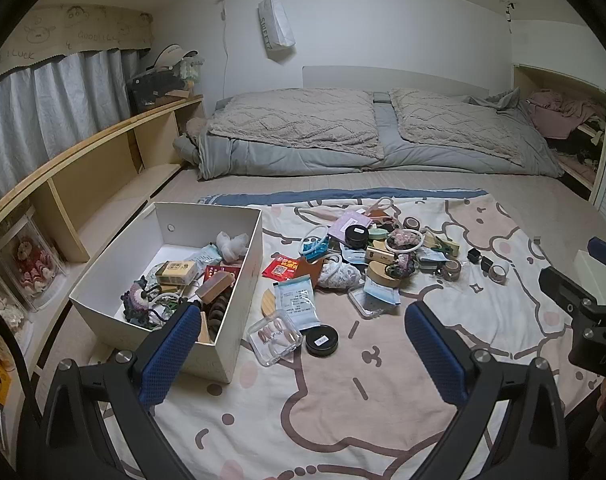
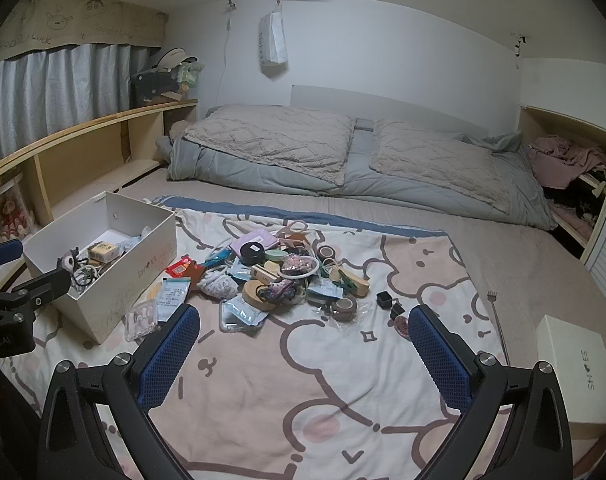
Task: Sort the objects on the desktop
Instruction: 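Move both tools toward the scattered items on the blanket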
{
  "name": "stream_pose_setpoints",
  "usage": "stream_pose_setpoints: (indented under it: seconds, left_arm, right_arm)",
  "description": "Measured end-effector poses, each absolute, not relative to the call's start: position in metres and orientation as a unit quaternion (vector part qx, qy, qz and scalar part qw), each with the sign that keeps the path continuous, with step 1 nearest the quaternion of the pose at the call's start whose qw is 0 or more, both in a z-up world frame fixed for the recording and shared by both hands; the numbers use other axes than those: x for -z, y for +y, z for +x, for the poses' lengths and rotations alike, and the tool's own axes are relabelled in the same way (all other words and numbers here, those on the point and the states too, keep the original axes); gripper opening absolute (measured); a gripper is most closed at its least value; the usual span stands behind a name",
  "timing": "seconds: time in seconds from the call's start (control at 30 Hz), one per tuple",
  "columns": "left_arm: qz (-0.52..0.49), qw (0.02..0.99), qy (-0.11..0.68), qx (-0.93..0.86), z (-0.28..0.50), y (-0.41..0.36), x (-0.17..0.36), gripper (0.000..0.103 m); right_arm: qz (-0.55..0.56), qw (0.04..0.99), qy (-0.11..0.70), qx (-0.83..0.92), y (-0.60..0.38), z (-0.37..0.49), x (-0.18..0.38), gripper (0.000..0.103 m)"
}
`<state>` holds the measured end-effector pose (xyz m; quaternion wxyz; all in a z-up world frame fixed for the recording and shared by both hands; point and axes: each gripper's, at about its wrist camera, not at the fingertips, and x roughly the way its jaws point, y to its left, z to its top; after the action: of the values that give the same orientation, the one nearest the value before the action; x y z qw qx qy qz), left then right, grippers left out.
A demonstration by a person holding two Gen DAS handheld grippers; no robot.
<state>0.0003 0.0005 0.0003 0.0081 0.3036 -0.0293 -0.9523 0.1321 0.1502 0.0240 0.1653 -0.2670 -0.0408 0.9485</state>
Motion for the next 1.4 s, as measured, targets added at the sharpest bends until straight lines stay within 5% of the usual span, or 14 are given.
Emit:
stream_pose_setpoints:
  seconds: [1.4]
  left_arm:
    - [0.250, 0.016, 0.002, 0.968, 0.025, -0.026, -0.062, 0.103]
  right_arm:
    - [-0.253, 0.170, -0.018, -0.952, 0.162, 0.156, -0.055, 0.103]
